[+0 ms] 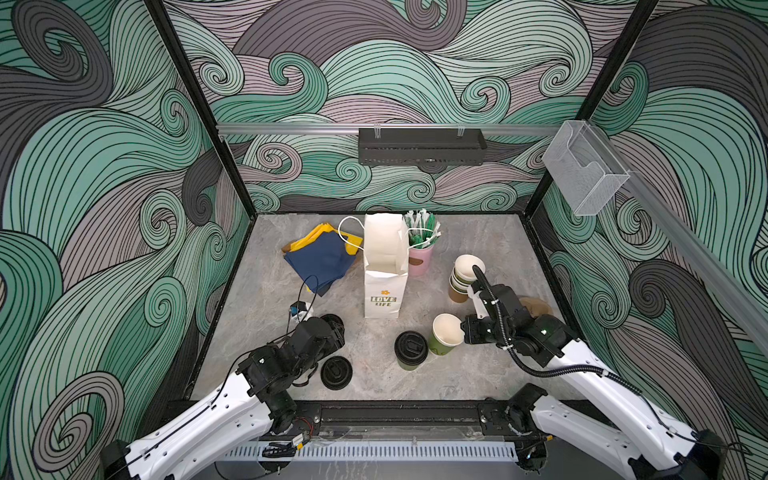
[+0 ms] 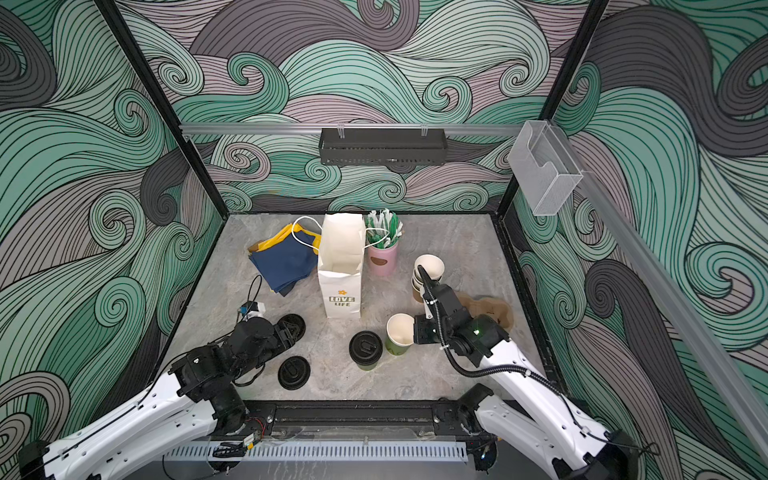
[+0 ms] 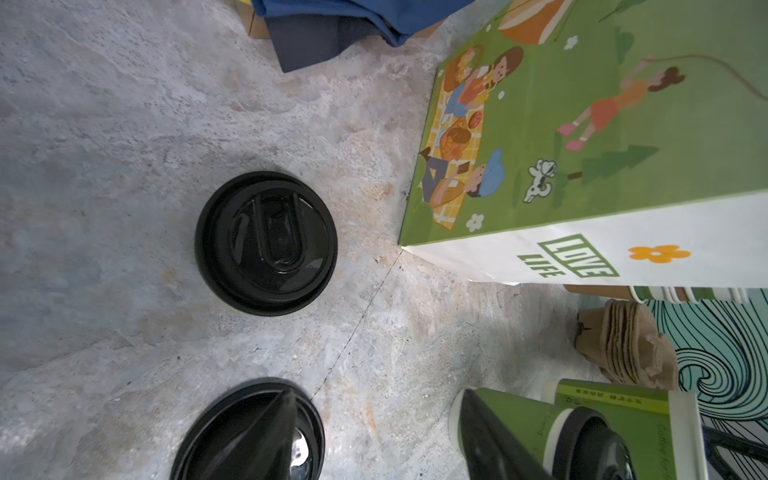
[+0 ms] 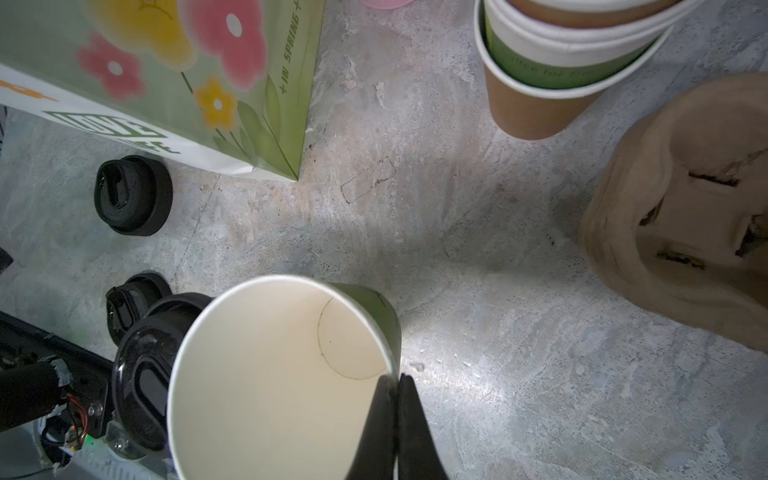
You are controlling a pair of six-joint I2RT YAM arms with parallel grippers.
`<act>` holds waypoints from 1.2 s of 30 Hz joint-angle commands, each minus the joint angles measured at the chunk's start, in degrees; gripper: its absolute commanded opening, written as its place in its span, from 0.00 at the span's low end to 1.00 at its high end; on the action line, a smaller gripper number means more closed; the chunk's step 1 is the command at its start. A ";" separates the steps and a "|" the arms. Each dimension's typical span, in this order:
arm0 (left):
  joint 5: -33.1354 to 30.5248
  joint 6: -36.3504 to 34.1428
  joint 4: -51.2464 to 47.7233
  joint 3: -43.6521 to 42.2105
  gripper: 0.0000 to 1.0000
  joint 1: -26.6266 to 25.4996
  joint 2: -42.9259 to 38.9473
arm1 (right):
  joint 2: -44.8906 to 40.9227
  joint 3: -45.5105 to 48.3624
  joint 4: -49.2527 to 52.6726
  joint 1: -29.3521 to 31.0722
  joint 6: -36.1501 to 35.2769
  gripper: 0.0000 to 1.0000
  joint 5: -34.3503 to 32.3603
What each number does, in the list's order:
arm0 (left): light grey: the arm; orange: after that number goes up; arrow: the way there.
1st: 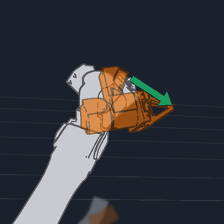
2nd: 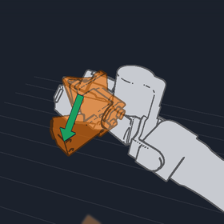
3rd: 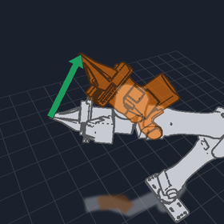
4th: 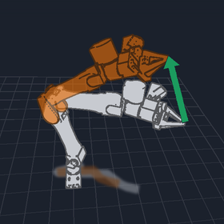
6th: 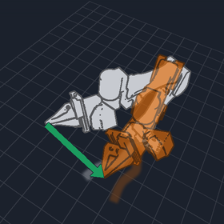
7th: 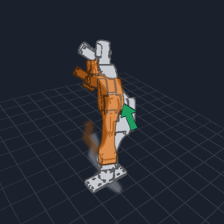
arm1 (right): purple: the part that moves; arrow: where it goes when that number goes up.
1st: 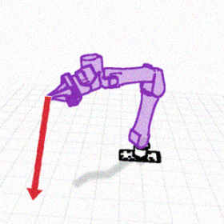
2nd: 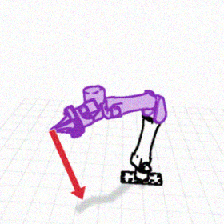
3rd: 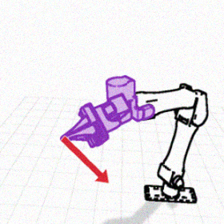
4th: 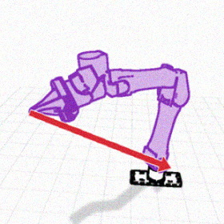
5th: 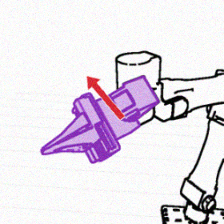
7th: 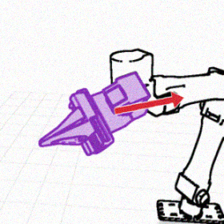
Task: Pack the takeout coffee
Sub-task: 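Lift the green paper cup and set it upright beside the lidded cup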
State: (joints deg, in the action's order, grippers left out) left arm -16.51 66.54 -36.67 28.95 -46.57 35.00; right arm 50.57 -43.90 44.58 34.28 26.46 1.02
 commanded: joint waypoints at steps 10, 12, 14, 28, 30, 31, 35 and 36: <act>-1.14 0.79 -3.53 0.40 0.65 0.64 -0.55 | 4.83 0.96 -0.06 0.37 1.31 0.00 -9.32; -1.07 0.69 -3.89 0.41 0.65 0.75 -0.63 | 4.81 1.31 -0.26 0.35 1.65 0.00 -9.97; -1.13 0.68 -4.26 0.45 0.65 0.70 -0.81 | 4.76 1.74 -0.69 0.39 2.12 0.00 -11.03; 3.35 -1.55 -8.21 1.60 0.67 0.70 -1.13 | 3.66 1.78 -0.26 0.23 4.00 0.31 -13.14; 4.18 -2.55 -10.16 2.45 0.68 0.70 -0.78 | 2.44 0.37 0.80 0.23 3.70 0.37 -12.97; 4.68 -3.07 -10.90 2.84 0.69 0.71 -0.56 | 1.69 -0.76 1.61 0.26 3.39 0.42 -12.67; 7.65 -4.10 -12.44 3.00 0.72 0.69 0.47 | -0.51 -4.50 3.39 0.23 1.71 0.48 -10.34; 8.31 -4.12 -12.84 2.94 0.72 0.70 0.67 | -0.96 -5.41 3.50 0.20 0.93 0.48 -8.90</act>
State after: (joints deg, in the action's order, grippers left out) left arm -11.31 64.38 -45.60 29.98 -46.24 34.94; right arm 51.29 -45.95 46.19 34.44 28.88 -10.07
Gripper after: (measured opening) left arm 0.716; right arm 0.481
